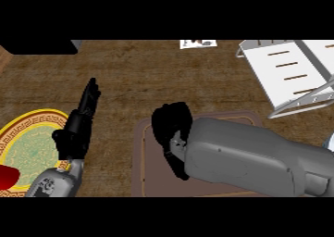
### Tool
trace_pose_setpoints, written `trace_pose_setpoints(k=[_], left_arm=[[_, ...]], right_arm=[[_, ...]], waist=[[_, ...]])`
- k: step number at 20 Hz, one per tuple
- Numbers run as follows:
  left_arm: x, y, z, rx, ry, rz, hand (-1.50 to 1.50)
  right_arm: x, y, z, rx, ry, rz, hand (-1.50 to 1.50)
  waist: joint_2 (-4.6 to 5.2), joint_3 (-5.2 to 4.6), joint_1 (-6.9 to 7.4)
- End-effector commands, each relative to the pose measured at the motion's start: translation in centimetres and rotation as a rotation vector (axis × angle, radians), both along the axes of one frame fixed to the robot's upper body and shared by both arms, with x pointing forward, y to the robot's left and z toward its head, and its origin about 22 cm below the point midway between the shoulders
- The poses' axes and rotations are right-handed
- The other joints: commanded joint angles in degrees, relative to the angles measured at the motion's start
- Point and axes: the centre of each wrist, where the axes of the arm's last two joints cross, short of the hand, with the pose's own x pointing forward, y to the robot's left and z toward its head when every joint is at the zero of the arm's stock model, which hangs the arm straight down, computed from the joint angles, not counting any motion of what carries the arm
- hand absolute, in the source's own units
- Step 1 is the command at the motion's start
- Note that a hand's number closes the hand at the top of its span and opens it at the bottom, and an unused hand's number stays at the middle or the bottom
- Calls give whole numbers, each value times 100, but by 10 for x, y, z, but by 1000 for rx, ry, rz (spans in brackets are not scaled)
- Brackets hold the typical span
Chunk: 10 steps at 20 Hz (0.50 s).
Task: Pick the sweet potato from the tray and place it in the tiered basket
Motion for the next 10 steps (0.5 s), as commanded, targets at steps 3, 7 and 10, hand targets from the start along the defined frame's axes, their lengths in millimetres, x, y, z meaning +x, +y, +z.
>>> trace_pose_setpoints(k=[3, 7, 10], left_arm=[[-4, 8, -3, -2, -15, -2, 0], [-13, -6, -13, -1, 2, 0, 0], [-8, 6, -2, -2, -6, -9, 0]], right_arm=[[7, 4, 3, -89, -3, -98, -150], [-6, 14, -32, -102, 1, -112, -150], [10, 1, -29, -134, 29, -123, -150]], waist=[[9, -1, 41], [14, -2, 50], [14, -2, 54]])
